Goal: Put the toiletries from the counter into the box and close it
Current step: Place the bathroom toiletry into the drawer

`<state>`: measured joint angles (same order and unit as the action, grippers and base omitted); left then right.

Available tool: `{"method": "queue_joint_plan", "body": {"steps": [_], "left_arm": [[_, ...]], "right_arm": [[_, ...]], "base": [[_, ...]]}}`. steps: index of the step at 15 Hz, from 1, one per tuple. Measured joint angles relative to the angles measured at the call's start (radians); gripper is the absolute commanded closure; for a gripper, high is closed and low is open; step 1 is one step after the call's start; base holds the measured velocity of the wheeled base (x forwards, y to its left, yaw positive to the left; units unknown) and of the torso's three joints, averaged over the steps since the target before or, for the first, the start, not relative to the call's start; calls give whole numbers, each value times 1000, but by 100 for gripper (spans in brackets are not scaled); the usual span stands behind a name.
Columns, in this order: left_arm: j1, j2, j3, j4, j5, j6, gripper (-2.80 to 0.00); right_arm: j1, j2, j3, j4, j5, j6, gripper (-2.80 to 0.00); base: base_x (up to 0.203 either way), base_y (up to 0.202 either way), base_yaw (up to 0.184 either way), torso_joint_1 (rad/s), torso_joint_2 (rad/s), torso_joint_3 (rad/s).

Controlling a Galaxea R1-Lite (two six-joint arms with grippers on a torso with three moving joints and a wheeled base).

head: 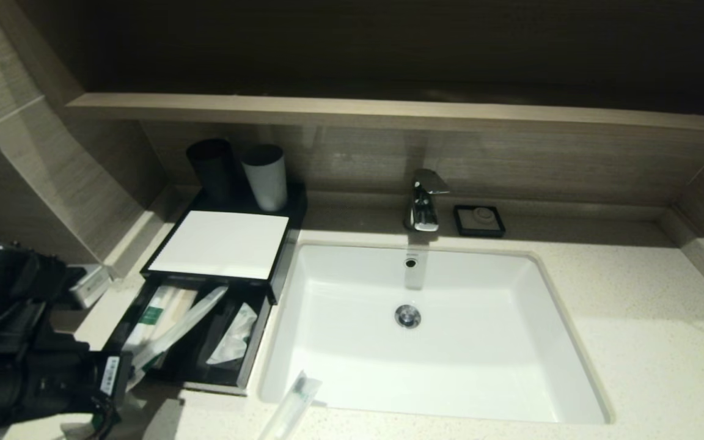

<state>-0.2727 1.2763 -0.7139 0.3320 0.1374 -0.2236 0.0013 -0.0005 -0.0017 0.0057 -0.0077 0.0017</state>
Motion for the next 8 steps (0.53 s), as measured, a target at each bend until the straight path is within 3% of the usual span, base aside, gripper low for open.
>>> {"method": "queue_joint_plan", "body": {"steps": [8], "left_arm": [[17,160,-48,-127,0,0,0]], "right_arm": [[0,0,0,0,0,0,0]], "base": [[0,0,0,0,0,0]]}}
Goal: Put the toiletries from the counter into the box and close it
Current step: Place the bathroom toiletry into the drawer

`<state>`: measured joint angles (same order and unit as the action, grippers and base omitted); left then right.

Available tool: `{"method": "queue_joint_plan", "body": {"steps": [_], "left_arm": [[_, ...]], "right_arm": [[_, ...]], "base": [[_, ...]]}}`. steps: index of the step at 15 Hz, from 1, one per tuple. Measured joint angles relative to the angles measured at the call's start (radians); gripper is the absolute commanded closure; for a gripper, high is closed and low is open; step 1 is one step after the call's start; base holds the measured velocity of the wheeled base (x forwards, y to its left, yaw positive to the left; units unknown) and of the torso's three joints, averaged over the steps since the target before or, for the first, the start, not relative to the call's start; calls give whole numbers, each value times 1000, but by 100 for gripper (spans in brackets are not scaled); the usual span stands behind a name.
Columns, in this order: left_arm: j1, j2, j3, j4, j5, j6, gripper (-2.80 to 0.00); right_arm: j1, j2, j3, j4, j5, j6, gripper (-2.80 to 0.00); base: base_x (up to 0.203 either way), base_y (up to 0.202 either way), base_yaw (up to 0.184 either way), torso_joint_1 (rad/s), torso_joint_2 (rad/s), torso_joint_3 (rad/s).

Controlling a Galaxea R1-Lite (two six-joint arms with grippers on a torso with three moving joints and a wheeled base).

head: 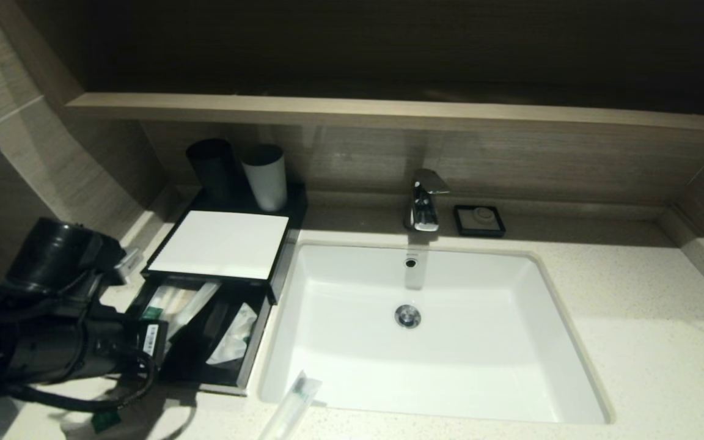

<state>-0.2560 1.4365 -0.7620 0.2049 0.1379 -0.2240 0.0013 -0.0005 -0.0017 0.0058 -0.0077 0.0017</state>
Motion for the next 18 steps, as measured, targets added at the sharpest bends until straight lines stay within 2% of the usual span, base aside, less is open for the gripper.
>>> {"method": "queue_joint_plan", "body": {"steps": [5,18], "left_arm": [[0,72,-54,-14,-1,3,0],[-1,175,-92,-53,-5,-2,0]], "right_arm": [[0,0,0,0,0,0,0],[0,0,0,0,0,0,0]], "base": [[0,0,0,0,0,0],[0,0,0,0,0,0]]}}
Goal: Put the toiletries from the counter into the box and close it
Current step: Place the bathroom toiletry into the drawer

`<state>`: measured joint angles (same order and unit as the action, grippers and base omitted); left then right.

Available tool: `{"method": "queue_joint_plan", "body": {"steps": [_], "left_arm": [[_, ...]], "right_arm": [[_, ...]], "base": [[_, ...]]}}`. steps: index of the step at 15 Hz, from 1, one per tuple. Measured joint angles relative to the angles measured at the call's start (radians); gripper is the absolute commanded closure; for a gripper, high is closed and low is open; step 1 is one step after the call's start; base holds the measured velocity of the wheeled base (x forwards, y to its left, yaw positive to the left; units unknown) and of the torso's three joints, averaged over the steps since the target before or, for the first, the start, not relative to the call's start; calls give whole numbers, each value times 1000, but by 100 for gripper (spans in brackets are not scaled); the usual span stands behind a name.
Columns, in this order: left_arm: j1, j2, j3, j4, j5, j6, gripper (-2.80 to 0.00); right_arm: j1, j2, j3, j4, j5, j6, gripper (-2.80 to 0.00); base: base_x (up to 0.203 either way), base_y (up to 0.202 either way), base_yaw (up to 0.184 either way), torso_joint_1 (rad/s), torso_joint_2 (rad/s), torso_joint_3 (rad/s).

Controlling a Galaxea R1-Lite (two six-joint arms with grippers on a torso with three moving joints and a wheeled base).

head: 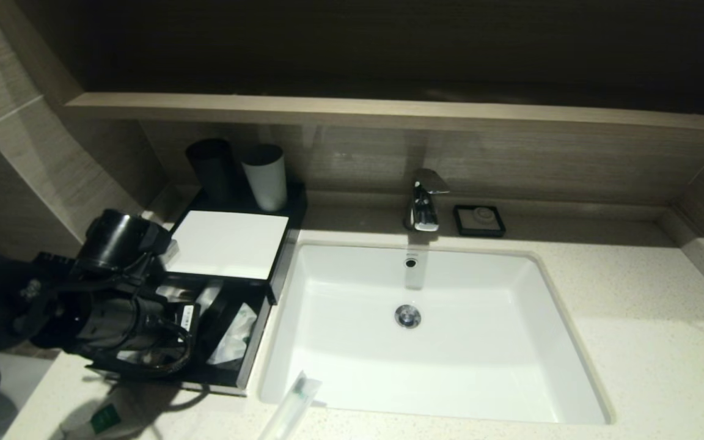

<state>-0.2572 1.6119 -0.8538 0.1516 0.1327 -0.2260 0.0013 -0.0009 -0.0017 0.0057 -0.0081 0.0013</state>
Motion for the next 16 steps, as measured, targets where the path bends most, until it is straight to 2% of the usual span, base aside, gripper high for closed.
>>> {"method": "queue_joint_plan", "body": {"steps": [1,2,11,13,16], "left_arm": [[-1,-1,0,0,-1,0,0],[-1,-2,0,-1,-1,1,-280],[-18,-106,18,17,-5,4,-280],[-45,-162,31,37,-13,6,-280],[-125,-258,47,76,-25,7,-280]], "right_arm": [[0,0,0,0,0,0,0],[0,0,0,0,0,0,0],[0,0,0,0,1,1,0],[0,0,0,0,1,1,0],[0,0,0,0,0,0,0]], "base": [[0,0,0,0,0,0],[0,0,0,0,0,0],[0,0,0,0,0,0],[0,0,0,0,0,0],[0,0,0,0,0,0]]}}
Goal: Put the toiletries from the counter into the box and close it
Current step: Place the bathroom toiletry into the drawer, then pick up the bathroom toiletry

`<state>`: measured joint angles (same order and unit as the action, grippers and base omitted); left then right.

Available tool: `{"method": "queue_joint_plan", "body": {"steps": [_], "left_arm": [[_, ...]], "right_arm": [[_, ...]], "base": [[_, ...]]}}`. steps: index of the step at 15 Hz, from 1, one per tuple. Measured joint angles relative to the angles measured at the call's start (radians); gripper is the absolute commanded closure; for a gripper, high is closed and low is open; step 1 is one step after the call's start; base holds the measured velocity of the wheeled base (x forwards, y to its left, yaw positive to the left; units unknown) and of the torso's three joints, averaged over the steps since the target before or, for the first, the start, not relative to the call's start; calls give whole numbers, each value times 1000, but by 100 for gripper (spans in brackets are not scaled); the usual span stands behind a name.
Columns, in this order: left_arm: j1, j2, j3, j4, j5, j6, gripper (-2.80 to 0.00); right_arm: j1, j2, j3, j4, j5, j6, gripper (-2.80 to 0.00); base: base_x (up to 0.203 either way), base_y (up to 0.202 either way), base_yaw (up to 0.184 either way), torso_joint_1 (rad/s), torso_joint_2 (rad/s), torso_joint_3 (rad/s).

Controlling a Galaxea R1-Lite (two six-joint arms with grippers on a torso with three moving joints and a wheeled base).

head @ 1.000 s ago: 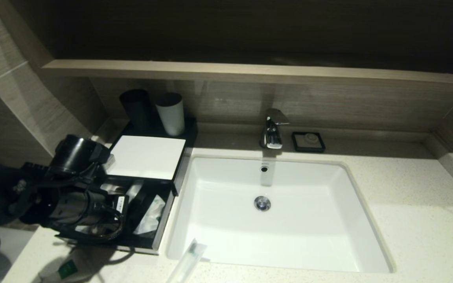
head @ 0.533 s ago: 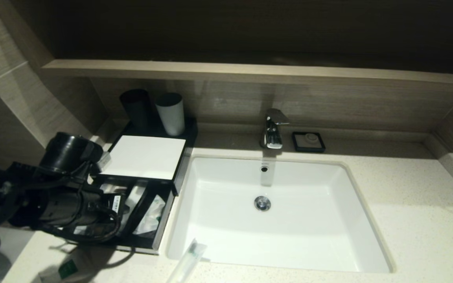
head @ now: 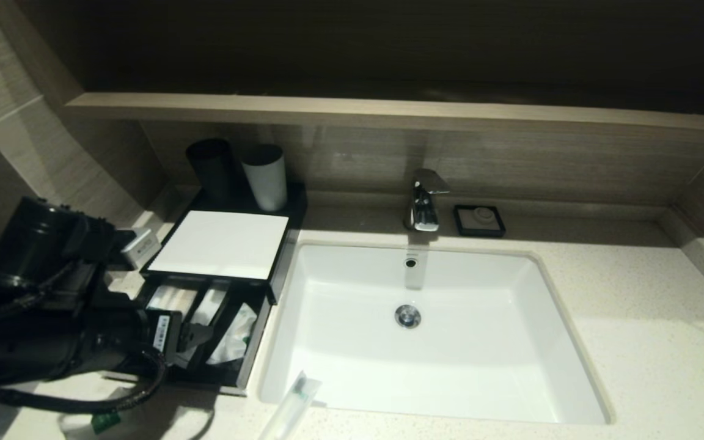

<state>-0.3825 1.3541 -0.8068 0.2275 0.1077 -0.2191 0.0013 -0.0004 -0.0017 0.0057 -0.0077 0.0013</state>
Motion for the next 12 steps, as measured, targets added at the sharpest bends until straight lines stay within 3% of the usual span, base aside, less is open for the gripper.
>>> {"method": "queue_joint_plan", "body": {"steps": [1,2,4,8,10,12], "left_arm": [[-32,-32,0,18,-1,0,-280],[-58,-60,-6,44,-4,-1,0],[-93,-106,-18,112,-20,-1,0],[-135,-161,-11,247,-123,12,0],[-142,-181,16,297,-182,58,0],[-145,-210,64,302,-198,107,0]], "right_arm": [[0,0,0,0,0,0,0],[0,0,0,0,0,0,0],[0,0,0,0,0,0,0],[0,0,0,0,0,0,0],[0,0,0,0,0,0,0],[0,0,0,0,0,0,0]], "base": [[0,0,0,0,0,0],[0,0,0,0,0,0],[0,0,0,0,0,0],[0,0,0,0,0,0],[0,0,0,0,0,0],[0,0,0,0,0,0]]}}
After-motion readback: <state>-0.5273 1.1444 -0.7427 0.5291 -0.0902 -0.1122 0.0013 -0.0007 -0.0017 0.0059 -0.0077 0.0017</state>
